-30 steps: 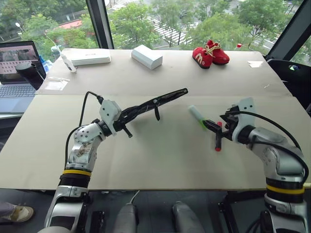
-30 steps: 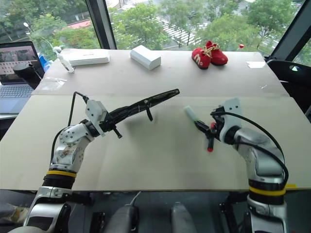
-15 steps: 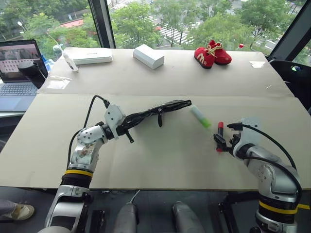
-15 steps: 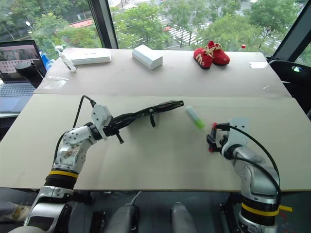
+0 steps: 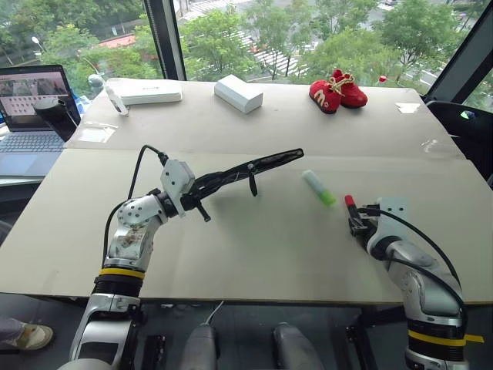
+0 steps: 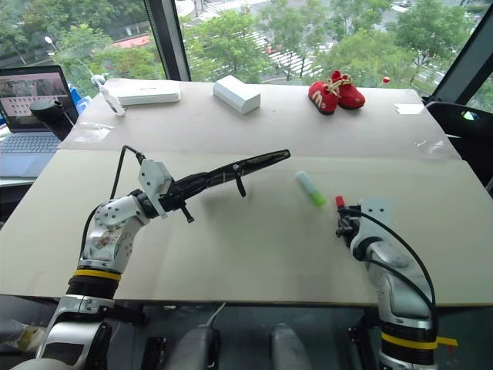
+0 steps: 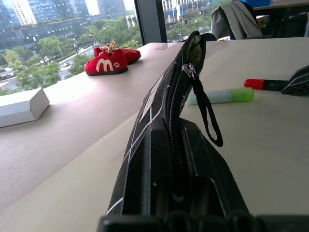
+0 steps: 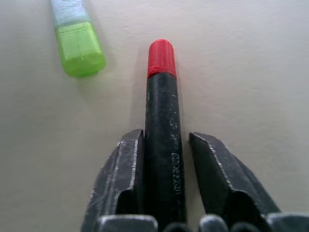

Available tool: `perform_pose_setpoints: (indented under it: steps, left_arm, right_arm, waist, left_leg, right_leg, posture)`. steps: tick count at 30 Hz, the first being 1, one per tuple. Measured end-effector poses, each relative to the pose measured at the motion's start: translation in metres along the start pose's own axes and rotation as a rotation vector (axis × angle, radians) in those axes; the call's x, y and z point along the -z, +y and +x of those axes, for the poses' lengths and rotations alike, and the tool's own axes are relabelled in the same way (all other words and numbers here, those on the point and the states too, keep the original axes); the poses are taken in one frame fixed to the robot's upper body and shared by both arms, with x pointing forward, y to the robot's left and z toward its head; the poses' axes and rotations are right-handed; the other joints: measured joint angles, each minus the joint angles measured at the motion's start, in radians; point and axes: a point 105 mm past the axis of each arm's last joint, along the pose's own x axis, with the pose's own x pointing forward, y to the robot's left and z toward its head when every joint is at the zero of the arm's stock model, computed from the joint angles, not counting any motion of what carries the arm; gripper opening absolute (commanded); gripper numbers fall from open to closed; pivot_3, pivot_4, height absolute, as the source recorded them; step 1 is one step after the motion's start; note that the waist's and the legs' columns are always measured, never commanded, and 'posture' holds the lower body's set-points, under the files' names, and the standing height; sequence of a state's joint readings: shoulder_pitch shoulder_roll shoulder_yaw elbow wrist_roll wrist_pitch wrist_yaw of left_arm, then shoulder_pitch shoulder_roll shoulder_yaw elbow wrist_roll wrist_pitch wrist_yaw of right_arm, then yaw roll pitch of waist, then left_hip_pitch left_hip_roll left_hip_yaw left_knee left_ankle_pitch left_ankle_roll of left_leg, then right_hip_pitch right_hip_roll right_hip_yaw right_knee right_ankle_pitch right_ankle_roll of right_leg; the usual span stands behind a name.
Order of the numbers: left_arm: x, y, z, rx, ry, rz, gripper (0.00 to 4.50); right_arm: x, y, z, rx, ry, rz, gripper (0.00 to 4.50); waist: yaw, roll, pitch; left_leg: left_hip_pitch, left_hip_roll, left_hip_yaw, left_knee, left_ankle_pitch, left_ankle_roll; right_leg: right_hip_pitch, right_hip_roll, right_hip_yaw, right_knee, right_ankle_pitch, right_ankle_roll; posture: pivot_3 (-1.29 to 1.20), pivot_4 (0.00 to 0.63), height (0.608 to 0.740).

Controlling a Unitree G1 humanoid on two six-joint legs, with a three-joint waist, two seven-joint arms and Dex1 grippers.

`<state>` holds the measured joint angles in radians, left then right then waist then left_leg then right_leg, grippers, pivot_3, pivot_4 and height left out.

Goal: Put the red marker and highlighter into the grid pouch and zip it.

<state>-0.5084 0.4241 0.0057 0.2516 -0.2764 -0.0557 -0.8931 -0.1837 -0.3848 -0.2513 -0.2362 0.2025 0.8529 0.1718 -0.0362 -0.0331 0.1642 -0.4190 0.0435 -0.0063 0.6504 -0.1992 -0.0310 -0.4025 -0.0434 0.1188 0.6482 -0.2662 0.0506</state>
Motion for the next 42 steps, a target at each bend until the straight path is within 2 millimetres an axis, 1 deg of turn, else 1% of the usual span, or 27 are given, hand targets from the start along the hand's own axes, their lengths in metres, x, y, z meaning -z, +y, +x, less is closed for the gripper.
perform_pose_setpoints:
  steps: [4, 5, 7, 9, 10, 11, 12, 13, 14, 16, 17, 20, 24, 27, 30, 35, 42]
  left_arm:
    - [0.000, 0.004, -0.003, -0.010, 0.011, -0.002, 0.00]
    - [0.001, 0.005, -0.005, -0.012, 0.015, -0.001, 0.00]
    - [0.001, 0.005, -0.005, -0.007, 0.017, -0.001, 0.00]
    - [0.001, 0.003, -0.004, 0.003, 0.014, -0.004, 0.00]
    - [0.001, 0.003, -0.004, 0.004, 0.015, -0.004, 0.00]
    - [0.001, 0.002, -0.004, 0.006, 0.014, -0.004, 0.00]
    - [0.001, 0.002, -0.004, 0.007, 0.015, -0.004, 0.00]
    - [0.001, 0.002, -0.004, 0.008, 0.015, -0.004, 0.00]
    - [0.001, 0.002, -0.004, 0.009, 0.015, -0.005, 0.00]
    - [0.002, 0.001, -0.005, 0.011, 0.017, -0.007, 0.00]
    - [0.003, 0.001, -0.006, 0.012, 0.020, -0.011, 0.00]
    - [0.006, -0.002, -0.006, 0.015, 0.025, -0.018, 0.00]
    - [0.008, -0.004, -0.005, 0.023, 0.026, -0.021, 0.00]
    - [0.011, -0.008, -0.006, 0.031, 0.035, -0.028, 0.00]
    - [0.012, -0.010, -0.005, 0.037, 0.040, -0.025, 0.00]
    - [0.004, -0.013, -0.002, 0.048, 0.025, 0.002, 0.00]
    - [0.003, -0.014, -0.001, 0.057, 0.034, -0.006, 0.00]
  right_arm:
    - [-0.009, -0.017, 0.008, 0.065, -0.029, -0.028, 0.56]
    - [-0.016, -0.016, 0.011, 0.048, -0.053, -0.028, 0.56]
    - [-0.053, -0.004, 0.013, -0.037, -0.176, -0.065, 0.56]
    - [-0.101, 0.015, 0.004, -0.159, -0.352, -0.201, 0.56]
    - [-0.115, 0.022, -0.002, -0.196, -0.411, -0.258, 0.56]
    - [-0.127, 0.034, -0.010, -0.257, -0.477, -0.361, 0.56]
    - [-0.130, 0.046, -0.017, -0.324, -0.515, -0.477, 0.56]
    - [-0.128, 0.057, -0.020, -0.382, -0.533, -0.574, 0.56]
    - [-0.122, 0.070, -0.022, -0.451, -0.540, -0.683, 0.56]
    - [-0.107, 0.085, -0.023, -0.546, -0.540, -0.835, 0.56]
    - [-0.099, 0.089, -0.023, -0.590, -0.534, -0.923, 0.56]
    - [-0.093, 0.090, -0.022, -0.632, -0.546, -1.049, 0.56]
    - [-0.105, 0.090, -0.018, -0.617, -0.601, -1.135, 0.56]
    - [-0.112, 0.093, -0.018, -0.614, -0.637, -1.158, 0.56]
    - [-0.114, 0.095, -0.017, -0.623, -0.648, -1.185, 0.56]
    - [-0.116, 0.095, -0.014, -0.620, -0.650, -1.254, 0.56]
    - [-0.116, 0.097, -0.002, -0.613, -0.631, -1.371, 0.56]
  waist:
    - [0.001, 0.000, 0.000]
    - [-0.002, 0.001, 0.000]
    - [-0.012, 0.004, 0.002]
    - [-0.017, 0.005, 0.003]
    - [-0.016, 0.005, 0.003]
    - [-0.014, 0.005, 0.003]
    - [-0.012, 0.005, 0.003]
    - [-0.010, 0.005, 0.003]
    - [-0.007, 0.005, 0.003]
    - [-0.003, 0.004, 0.003]
    - [-0.001, 0.004, 0.003]
    - [-0.001, 0.004, 0.003]
    - [-0.003, 0.004, 0.003]
    - [-0.006, 0.004, 0.003]
    - [-0.005, 0.004, 0.003]
    - [-0.001, 0.004, 0.003]
    - [-0.005, 0.004, 0.003]
  left_leg:
    - [-0.002, 0.000, 0.000, 0.000, 0.000, 0.000]
    - [-0.002, 0.000, 0.000, 0.000, 0.000, 0.000]
    - [-0.003, 0.000, 0.001, -0.001, 0.000, 0.000]
    - [-0.003, 0.000, 0.000, -0.003, 0.000, 0.000]
    - [-0.003, 0.000, 0.000, -0.004, 0.000, 0.000]
    - [-0.003, 0.000, -0.001, -0.005, 0.000, 0.000]
    - [-0.003, 0.000, -0.001, -0.005, 0.000, 0.000]
    - [-0.003, 0.000, -0.001, -0.005, 0.000, 0.000]
    - [-0.004, -0.001, -0.001, -0.005, 0.000, 0.000]
    - [-0.005, -0.001, -0.001, -0.003, 0.000, 0.000]
    - [-0.005, -0.002, 0.000, -0.003, 0.000, 0.000]
    - [-0.004, -0.002, 0.000, -0.002, 0.000, 0.000]
    - [-0.003, -0.001, -0.001, -0.002, 0.000, 0.000]
    - [-0.003, -0.001, -0.001, -0.002, 0.000, 0.000]
    - [-0.004, -0.001, -0.001, -0.002, 0.000, 0.000]
    - [-0.003, -0.001, -0.001, -0.001, 0.000, 0.000]
    - [-0.003, -0.001, -0.001, -0.002, 0.000, 0.000]
  right_leg:
    - [-0.002, 0.000, 0.001, 0.000, 0.000, 0.000]
    - [-0.003, 0.000, 0.001, 0.000, 0.000, 0.000]
    - [-0.004, 0.000, 0.002, 0.000, 0.001, 0.000]
    - [-0.005, 0.001, 0.001, 0.000, 0.001, 0.000]
    - [-0.005, 0.001, 0.001, -0.001, 0.000, 0.000]
    - [-0.005, 0.001, 0.000, -0.001, 0.000, 0.000]
    - [-0.005, 0.001, 0.000, -0.002, 0.000, 0.000]
    - [-0.004, 0.001, 0.000, -0.002, 0.000, 0.000]
    - [-0.004, 0.000, 0.000, -0.003, 0.000, 0.000]
    - [-0.004, -0.001, 0.001, -0.003, 0.000, 0.000]
    - [-0.004, -0.002, 0.001, -0.003, 0.000, 0.000]
    - [-0.004, -0.001, 0.001, -0.002, 0.000, 0.000]
    - [-0.004, -0.001, 0.001, -0.001, 0.000, 0.000]
    - [-0.004, -0.001, 0.001, -0.001, 0.000, 0.000]
    - [-0.004, -0.001, 0.001, -0.001, 0.000, 0.000]
    - [-0.004, -0.001, 0.001, -0.001, 0.000, 0.000]
    - [-0.004, -0.001, 0.001, -0.001, 0.000, 0.000]
  posture:
    - [0.00, 0.150, 0.730]
    - [0.00, 0.150, 0.730]
    - [0.00, 0.150, 0.730]
    - [0.00, 0.150, 0.730]
    - [0.00, 0.150, 0.730]
    - [0.00, 0.150, 0.730]
    - [0.00, 0.150, 0.730]
    - [0.00, 0.150, 0.730]
    - [0.00, 0.150, 0.730]
    - [0.00, 0.150, 0.730]
    - [0.00, 0.150, 0.730]
    - [0.00, 0.150, 0.730]
    - [0.00, 0.150, 0.730]
    - [0.00, 0.150, 0.730]
    - [0.00, 0.150, 0.730]
    - [0.00, 0.150, 0.730]
    - [0.00, 0.150, 0.730]
